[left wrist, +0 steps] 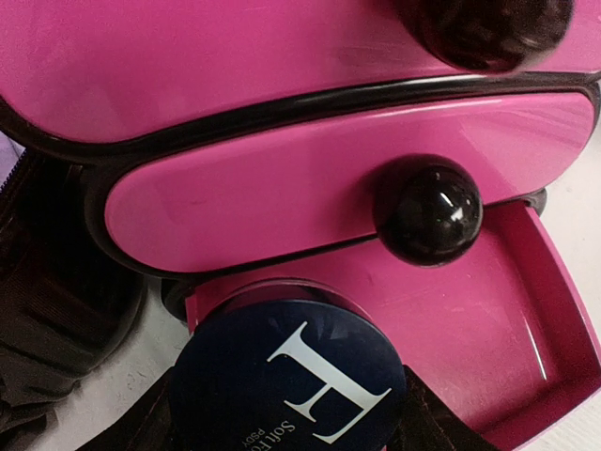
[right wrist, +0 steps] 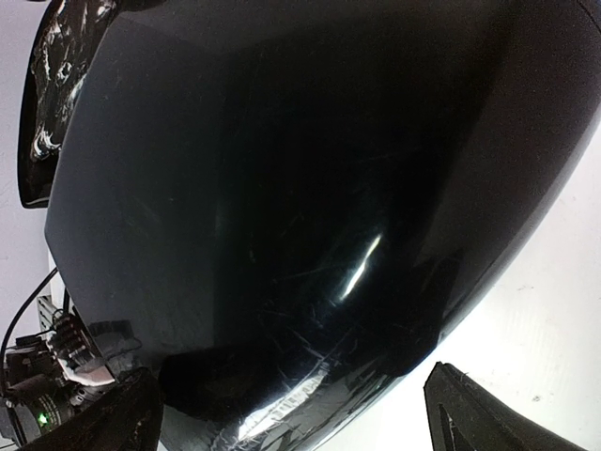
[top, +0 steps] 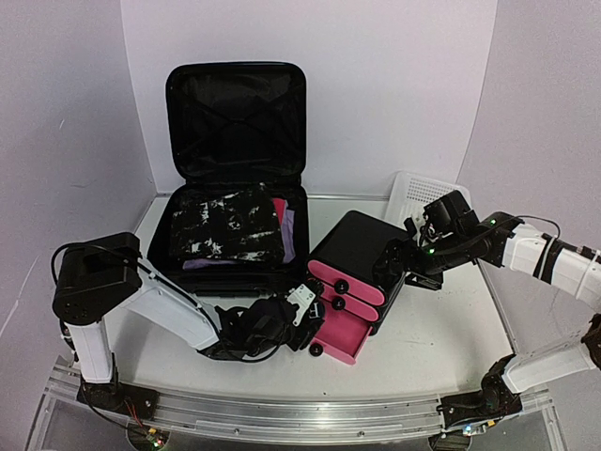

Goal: Open, take out, and arrange the luggage

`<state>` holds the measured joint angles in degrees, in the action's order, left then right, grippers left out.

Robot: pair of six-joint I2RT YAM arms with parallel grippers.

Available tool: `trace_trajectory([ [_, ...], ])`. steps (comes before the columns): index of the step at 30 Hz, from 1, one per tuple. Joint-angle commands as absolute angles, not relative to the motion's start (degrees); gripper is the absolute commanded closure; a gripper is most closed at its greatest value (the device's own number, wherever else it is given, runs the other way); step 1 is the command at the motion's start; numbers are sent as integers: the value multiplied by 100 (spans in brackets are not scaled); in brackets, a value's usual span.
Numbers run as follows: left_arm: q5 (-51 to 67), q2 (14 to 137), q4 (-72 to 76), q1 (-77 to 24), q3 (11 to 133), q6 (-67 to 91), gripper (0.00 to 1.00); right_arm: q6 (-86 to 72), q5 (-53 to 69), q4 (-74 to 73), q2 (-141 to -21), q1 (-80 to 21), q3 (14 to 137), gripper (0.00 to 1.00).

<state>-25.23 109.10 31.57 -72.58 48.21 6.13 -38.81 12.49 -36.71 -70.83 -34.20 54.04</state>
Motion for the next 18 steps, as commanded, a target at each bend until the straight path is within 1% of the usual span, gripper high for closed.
trace_trajectory([
  [1,-2510,10966,3480,-7199,5061,808,55,-3840,1107,-3869,-6997,-3463,5335,2],
  [4,-2522,10964,3466,-7190,5062,821,50,-3839,1103,-3871,-7000,-3463,5348,2],
  [9,-2494,10928,3433,-7190,5042,811,47,-3841,1120,-3884,-7014,-3470,5370,2],
  [18,-2445,10693,3371,-7193,4871,805,32,-3827,1114,-3905,-6996,-3464,5405,2],
])
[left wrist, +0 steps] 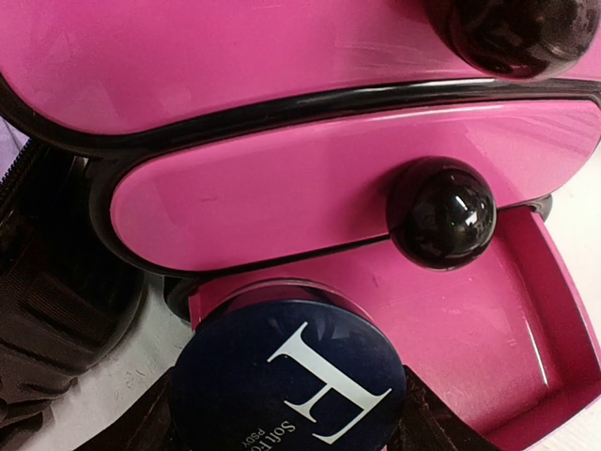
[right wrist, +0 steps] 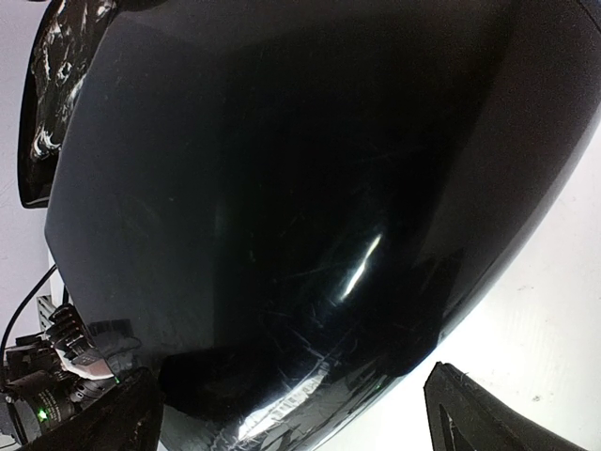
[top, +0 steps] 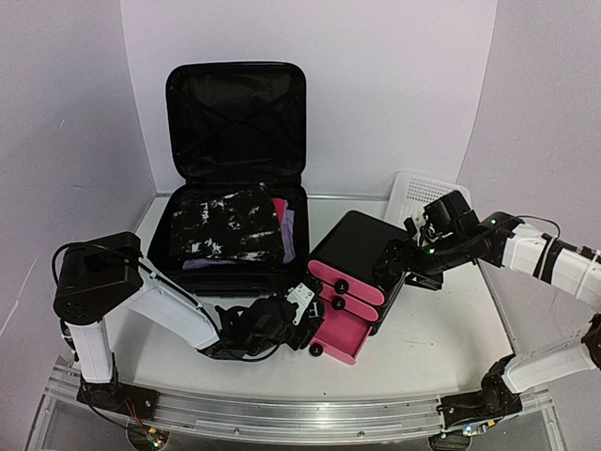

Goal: Open, take out, and arrange the luggage

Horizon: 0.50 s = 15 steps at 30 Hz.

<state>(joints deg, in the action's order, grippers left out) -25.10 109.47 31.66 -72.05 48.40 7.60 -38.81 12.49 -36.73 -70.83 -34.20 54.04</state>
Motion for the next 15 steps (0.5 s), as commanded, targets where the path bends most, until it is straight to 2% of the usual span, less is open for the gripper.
trace_trajectory([
  [1,-2417,10638,3367,-7196,4848,786,30,-3825,1123,-3909,-6996,-3467,5405,2],
  [8,-2259,10291,3292,-7190,4682,765,21,-3824,1118,-3910,-7011,-3464,5388,2],
  [15,-2237,9470,3148,-7194,4238,907,21,-3831,1128,-3919,-7001,-3467,5388,2],
])
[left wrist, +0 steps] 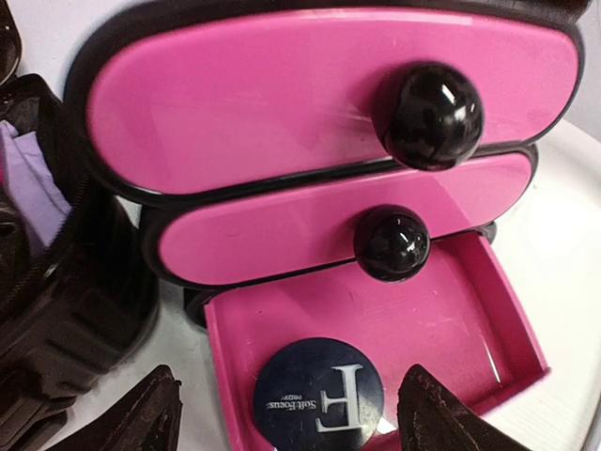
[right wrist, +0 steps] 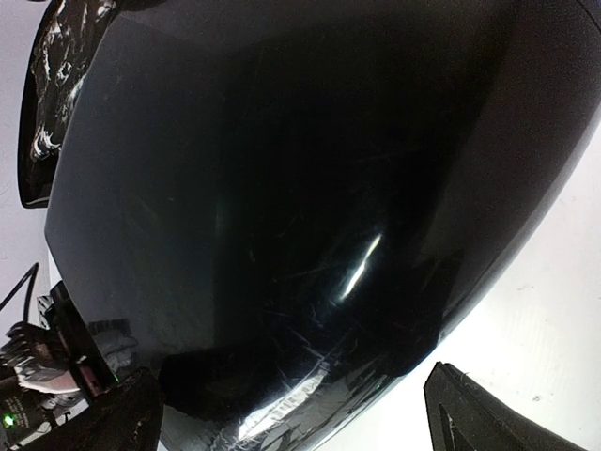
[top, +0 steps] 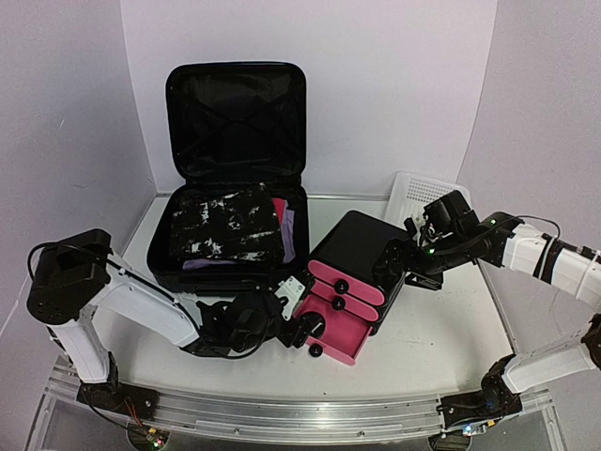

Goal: Open, take out, and arrange the luggage

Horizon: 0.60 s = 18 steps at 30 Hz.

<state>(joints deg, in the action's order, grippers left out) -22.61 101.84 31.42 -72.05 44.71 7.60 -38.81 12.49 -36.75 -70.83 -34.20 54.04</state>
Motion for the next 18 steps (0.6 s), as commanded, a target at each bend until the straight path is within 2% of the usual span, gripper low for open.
trace_trajectory([
  [1,-2226,9305,3064,-7192,4157,963,22,-3832,1123,-3915,-6989,-3468,5380,2],
  [4,-2158,8793,2681,-7188,3971,1212,26,-3838,1110,-3914,-7002,-3463,5370,2],
  [9,-1670,8414,1987,-7165,3727,1818,40,-3819,1130,-3904,-7091,-3464,5387,2],
  [13,-1193,8528,1973,-7163,3508,2481,48,-3819,1119,-3877,-7110,-3471,5379,2],
  [18,-1093,9089,1982,-7164,3587,3161,64,-3818,1135,-3843,-7149,-3464,5379,2],
])
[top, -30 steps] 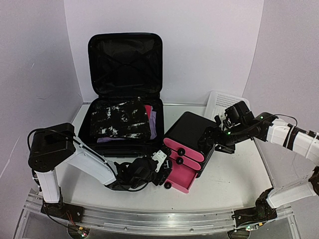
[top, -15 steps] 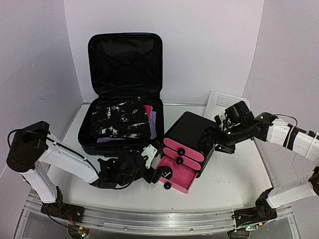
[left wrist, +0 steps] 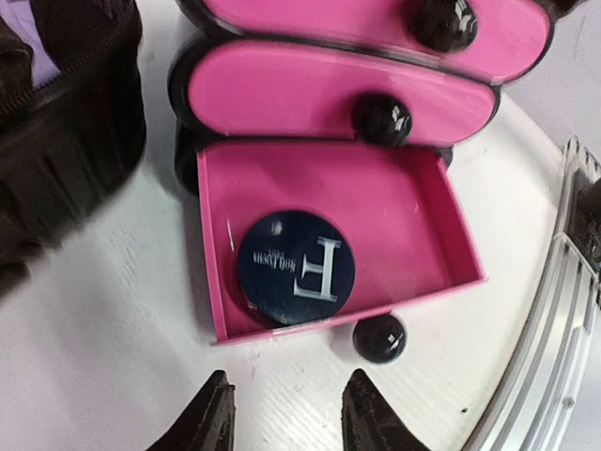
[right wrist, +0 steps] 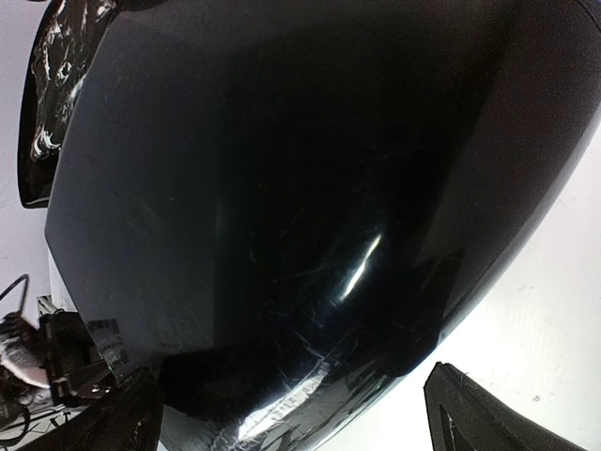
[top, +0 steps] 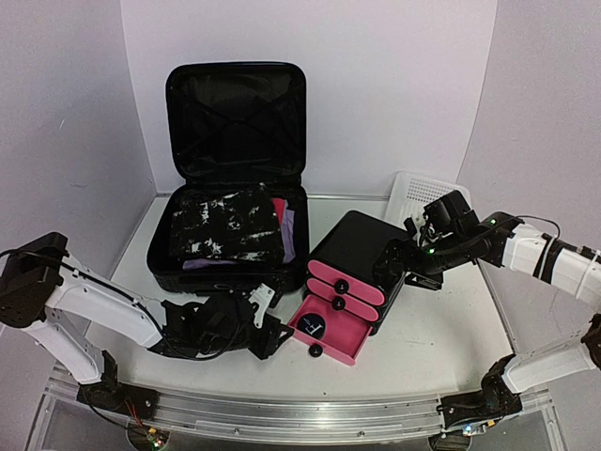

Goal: Open, take out, and arrange the luggage

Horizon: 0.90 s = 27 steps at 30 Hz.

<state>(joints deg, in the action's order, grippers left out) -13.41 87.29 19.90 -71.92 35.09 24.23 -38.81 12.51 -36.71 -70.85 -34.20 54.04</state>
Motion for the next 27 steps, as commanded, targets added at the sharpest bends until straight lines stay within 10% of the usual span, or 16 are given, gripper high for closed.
trace_trajectory([
  [1,-1091,9213,1986,-7163,3659,3216,65,-3820,1135,-3835,-7158,-3464,5379,2],
  [27,-792,11259,2124,-6604,6057,2470,63,-3972,1274,-3665,-7216,-3534,5291,2],
])
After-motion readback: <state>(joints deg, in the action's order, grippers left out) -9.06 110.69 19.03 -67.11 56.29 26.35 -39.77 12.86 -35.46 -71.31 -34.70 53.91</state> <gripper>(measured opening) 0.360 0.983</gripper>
